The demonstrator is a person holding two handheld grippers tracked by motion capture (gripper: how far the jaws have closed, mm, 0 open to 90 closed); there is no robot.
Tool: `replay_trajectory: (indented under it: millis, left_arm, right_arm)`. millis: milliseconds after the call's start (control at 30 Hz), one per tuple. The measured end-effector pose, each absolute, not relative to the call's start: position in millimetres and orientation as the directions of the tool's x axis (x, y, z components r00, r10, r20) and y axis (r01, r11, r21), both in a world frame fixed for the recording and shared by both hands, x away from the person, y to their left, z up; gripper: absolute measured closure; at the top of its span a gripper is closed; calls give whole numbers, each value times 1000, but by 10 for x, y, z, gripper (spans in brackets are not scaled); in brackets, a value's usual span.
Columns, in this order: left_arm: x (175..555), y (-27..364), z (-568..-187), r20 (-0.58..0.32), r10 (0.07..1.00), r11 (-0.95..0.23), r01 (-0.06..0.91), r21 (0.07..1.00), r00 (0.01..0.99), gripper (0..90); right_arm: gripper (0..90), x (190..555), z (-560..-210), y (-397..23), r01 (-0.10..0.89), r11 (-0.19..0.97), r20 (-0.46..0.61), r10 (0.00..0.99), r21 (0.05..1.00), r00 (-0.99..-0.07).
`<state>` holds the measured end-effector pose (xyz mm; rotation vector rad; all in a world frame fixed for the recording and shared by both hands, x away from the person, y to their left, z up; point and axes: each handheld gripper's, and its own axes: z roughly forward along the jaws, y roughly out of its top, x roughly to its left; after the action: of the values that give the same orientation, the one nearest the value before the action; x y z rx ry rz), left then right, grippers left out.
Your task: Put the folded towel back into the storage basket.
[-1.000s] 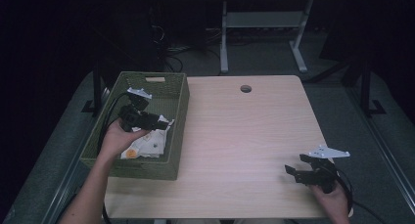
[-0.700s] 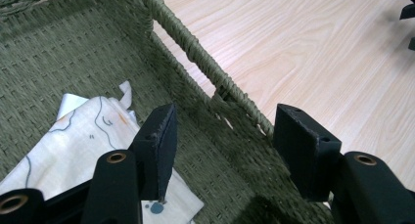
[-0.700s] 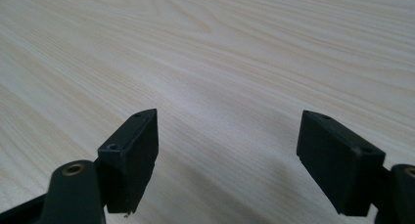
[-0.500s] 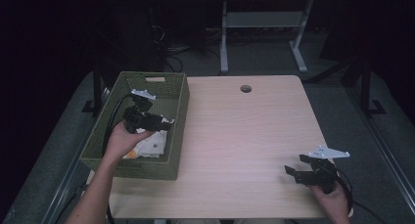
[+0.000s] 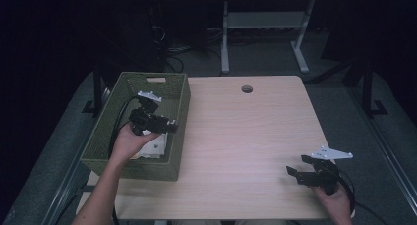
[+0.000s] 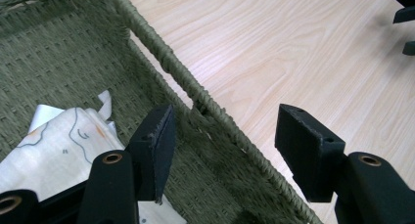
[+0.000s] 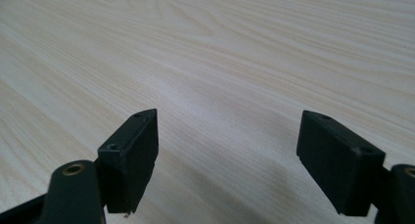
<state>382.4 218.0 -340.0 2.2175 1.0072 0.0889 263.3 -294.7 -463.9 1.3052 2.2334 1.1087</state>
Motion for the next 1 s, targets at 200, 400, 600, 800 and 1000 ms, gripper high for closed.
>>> replay_trajectory:
  millis: [200,400,600,800,1000]
  left_arm:
    - [3819,2110,-3411,-206,675,-475,631,614,708,400]
    - [3811,2044,-3427,-221,671,-461,632,623,708,399]
    - [3800,1965,-3456,-219,667,-464,627,625,712,393]
    - [3776,1953,-3444,-219,674,-449,626,637,706,379]
    - [3753,1931,-3416,-210,669,-453,616,644,712,380]
  right_arm:
    - [229,2627,-4633,-2956,591,273,104,846,759,-523]
    - [229,2622,-4627,-2969,590,269,105,847,761,-522]
    - [229,2622,-4624,-2975,588,267,106,846,764,-522]
    - [229,2622,-4625,-2982,587,269,103,847,764,-522]
    - [229,2622,-4626,-2983,588,269,104,847,763,-522]
